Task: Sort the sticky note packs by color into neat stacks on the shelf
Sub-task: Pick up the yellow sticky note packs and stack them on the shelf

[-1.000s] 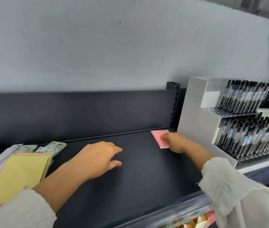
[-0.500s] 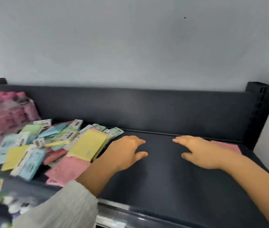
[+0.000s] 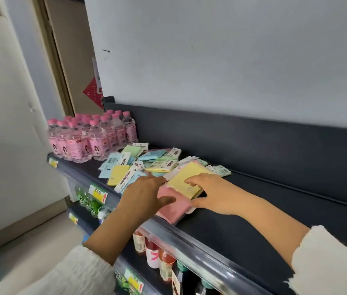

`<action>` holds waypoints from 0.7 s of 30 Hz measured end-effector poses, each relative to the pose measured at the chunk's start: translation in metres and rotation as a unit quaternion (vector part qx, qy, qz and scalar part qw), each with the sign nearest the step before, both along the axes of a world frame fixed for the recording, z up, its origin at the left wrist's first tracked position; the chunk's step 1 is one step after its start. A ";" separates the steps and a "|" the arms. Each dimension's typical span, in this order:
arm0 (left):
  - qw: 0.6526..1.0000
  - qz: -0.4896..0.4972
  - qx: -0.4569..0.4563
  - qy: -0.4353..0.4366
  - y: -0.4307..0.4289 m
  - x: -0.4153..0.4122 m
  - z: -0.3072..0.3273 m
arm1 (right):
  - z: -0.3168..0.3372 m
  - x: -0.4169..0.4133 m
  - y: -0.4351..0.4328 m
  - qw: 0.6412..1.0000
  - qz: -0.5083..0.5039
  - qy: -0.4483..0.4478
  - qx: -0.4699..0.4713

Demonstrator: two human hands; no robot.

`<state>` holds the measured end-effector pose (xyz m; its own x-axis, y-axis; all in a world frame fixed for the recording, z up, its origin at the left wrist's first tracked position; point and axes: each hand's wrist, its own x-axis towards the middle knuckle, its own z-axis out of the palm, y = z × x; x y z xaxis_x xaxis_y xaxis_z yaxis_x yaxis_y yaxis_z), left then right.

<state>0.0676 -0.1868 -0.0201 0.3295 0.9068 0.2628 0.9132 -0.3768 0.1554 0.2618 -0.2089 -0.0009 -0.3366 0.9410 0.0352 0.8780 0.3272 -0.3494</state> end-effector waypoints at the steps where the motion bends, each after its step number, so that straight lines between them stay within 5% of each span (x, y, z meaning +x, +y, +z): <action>1: 1.000 0.005 -0.012 -0.004 0.000 -0.005 -0.001 | 0.000 -0.008 0.004 1.000 0.014 -0.015 0.009; 6: 0.995 0.019 -0.101 -0.003 0.004 -0.009 -0.012 | -0.009 -0.032 0.023 0.993 0.061 -0.104 0.000; 15: 0.991 0.012 -0.090 -0.101 0.008 -0.007 -0.013 | -0.023 -0.033 0.023 0.984 0.113 -0.136 0.021; 18: 0.990 0.007 -0.067 -0.121 0.007 -0.006 -0.004 | -0.024 -0.026 0.016 0.992 0.102 -0.076 0.012; 21: 0.981 0.008 -0.069 -0.178 0.006 -0.003 0.013 | -0.018 -0.017 0.007 0.995 0.065 0.076 -0.005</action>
<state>0.0646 -0.1805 -0.0071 0.2236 0.9465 0.2325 0.7971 -0.3149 0.5153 0.2450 -0.2020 -0.0191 -0.4474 0.8902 0.0854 0.7649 0.4304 -0.4793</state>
